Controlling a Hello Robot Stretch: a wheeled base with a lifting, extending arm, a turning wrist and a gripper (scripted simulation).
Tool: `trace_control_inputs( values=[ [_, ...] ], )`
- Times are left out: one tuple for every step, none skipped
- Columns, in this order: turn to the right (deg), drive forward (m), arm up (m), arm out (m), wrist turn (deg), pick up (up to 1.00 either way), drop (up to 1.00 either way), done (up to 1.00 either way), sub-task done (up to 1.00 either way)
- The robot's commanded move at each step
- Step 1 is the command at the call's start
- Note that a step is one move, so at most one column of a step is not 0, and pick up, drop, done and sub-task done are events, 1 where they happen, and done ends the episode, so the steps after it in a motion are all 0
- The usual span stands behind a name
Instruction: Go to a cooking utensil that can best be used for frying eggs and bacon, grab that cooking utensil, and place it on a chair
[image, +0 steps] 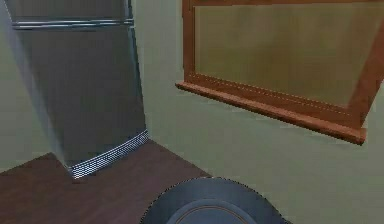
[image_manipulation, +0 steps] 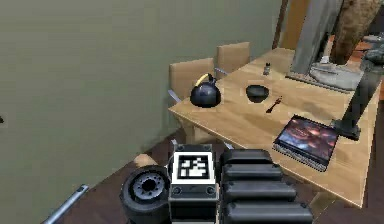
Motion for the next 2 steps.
trace_control_inputs(
  values=[
    [42.0, 0.0, 0.0, 0.0, 0.0, 0.0, 0.0, 0.0, 0.0],
    [0.0, 0.25, 0.0, 0.0, 0.0, 0.0, 0.0, 0.0, 0.0]
  ],
)
